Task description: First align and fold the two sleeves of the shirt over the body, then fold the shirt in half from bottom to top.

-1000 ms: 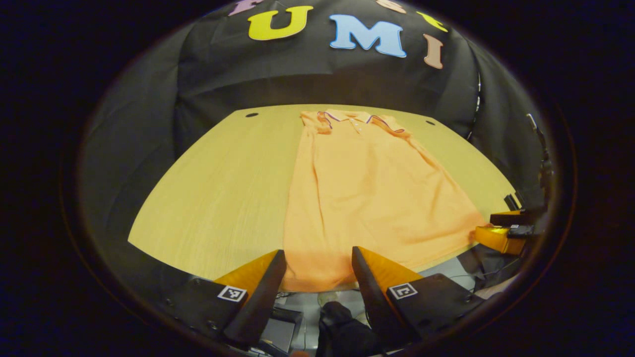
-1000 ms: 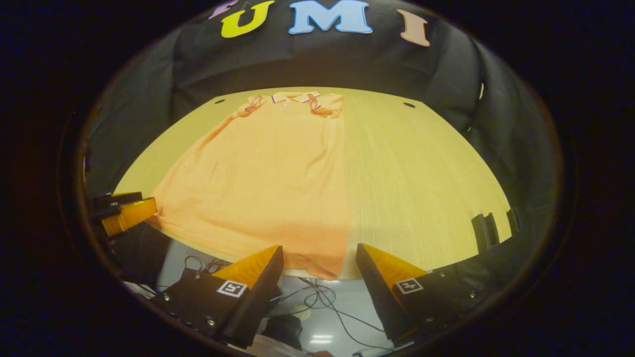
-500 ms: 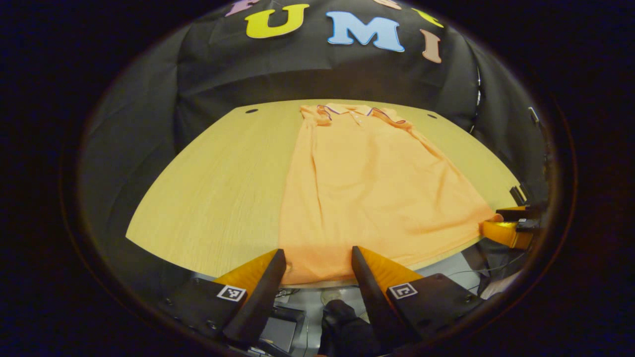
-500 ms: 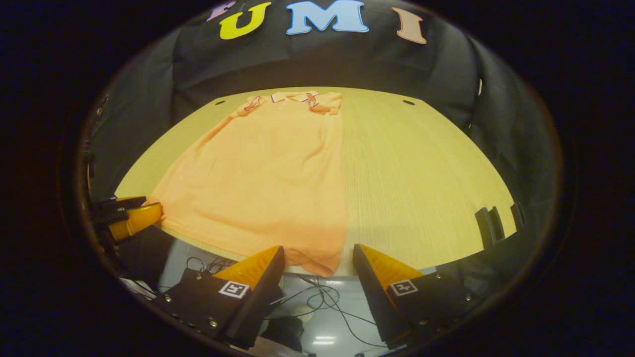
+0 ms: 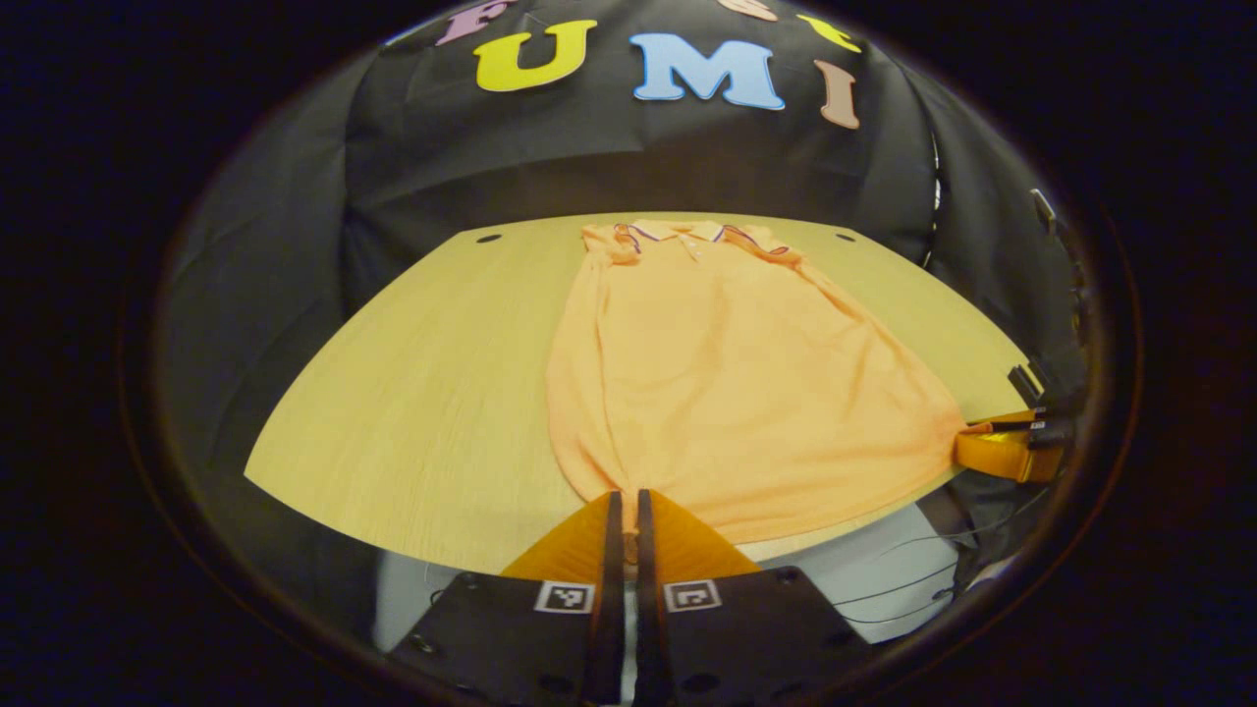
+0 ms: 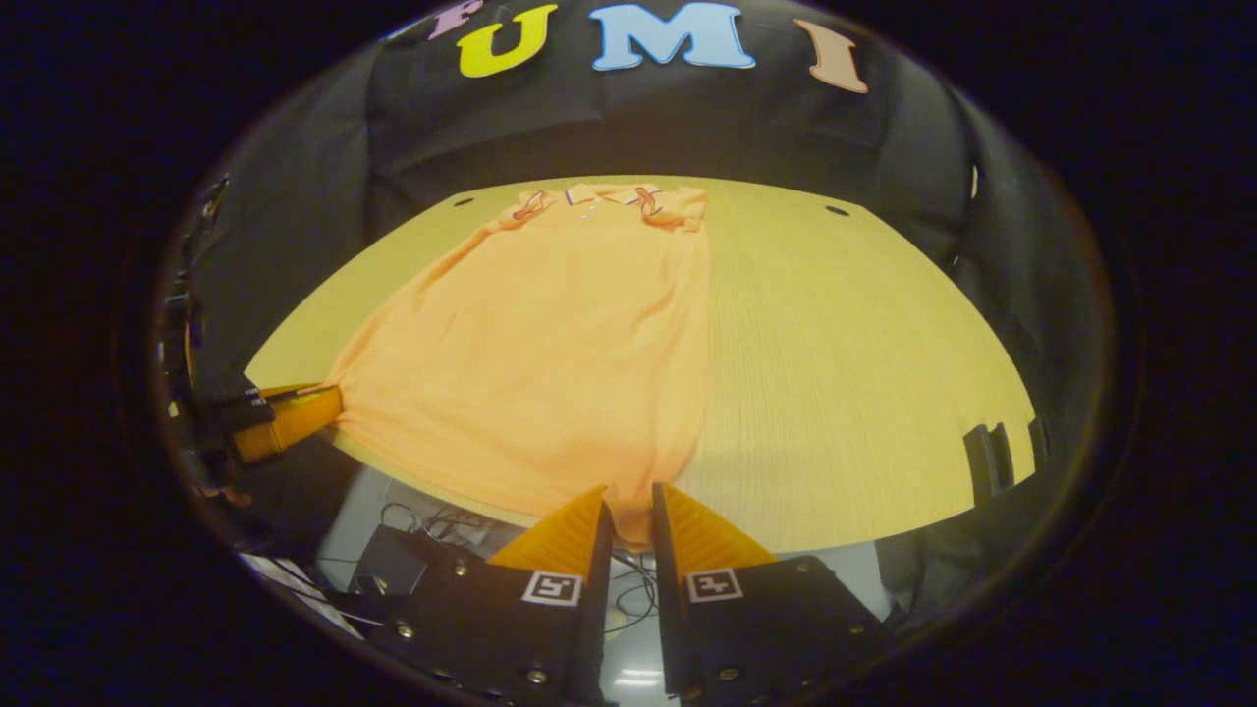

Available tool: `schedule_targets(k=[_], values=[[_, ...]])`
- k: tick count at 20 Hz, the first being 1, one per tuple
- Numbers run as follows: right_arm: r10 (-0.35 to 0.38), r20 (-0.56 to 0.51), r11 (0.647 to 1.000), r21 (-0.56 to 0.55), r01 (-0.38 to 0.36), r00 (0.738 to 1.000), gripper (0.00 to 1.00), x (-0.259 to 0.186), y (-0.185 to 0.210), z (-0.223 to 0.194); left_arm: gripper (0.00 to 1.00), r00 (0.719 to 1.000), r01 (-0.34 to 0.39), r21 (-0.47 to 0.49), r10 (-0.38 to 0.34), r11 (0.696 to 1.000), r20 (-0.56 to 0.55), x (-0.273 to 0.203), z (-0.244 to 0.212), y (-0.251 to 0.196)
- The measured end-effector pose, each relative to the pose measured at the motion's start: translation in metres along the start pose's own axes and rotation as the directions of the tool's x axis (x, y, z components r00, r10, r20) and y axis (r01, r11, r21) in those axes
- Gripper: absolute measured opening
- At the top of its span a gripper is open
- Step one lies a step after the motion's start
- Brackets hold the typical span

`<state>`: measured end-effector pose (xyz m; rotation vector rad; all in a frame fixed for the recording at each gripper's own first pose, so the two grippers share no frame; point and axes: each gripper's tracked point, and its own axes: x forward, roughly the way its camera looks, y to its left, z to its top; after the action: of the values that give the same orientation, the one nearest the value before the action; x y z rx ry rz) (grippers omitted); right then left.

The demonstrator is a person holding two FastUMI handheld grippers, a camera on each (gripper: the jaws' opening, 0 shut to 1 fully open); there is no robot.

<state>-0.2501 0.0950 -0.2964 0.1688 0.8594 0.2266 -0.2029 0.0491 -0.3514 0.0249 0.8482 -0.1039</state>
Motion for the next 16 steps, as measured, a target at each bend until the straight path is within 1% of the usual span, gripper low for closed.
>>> schedule_targets(k=[1,3,6,9,12,16], values=[[-0.014,0.011,1.000,-0.004,0.014,1.000,0.24,0.003,-0.003,0.003,0.11,1.000,0.003,-0.011,-0.003,1.000,-0.001,-0.002,0.001,0.001],[-0.013,0.010,1.000,0.018,0.013,1.000,0.02,0.003,-0.003,0.002,0.11,1.000,0.006,-0.021,-0.006,1.000,-0.010,-0.002,0.003,0.000],[-0.004,0.002,1.000,-0.002,0.004,1.000,0.02,-0.001,0.000,0.000,0.10,0.999,-0.006,-0.003,0.006,1.000,-0.032,-0.002,0.004,0.001],[0.004,0.013,1.000,0.029,-0.004,1.000,0.02,-0.006,0.000,0.007,0.10,0.999,0.007,0.004,-0.007,1.000,-0.036,-0.004,0.010,-0.007],[0.003,0.043,0.997,0.071,-0.007,0.999,0.02,-0.020,-0.005,0.023,0.10,1.000,0.025,-0.017,-0.025,1.000,-0.007,-0.007,0.033,-0.010],[-0.010,0.093,0.994,0.112,-0.001,0.996,0.02,-0.032,-0.012,0.062,0.11,0.997,0.060,-0.055,-0.058,0.997,0.044,-0.013,0.080,-0.010]])
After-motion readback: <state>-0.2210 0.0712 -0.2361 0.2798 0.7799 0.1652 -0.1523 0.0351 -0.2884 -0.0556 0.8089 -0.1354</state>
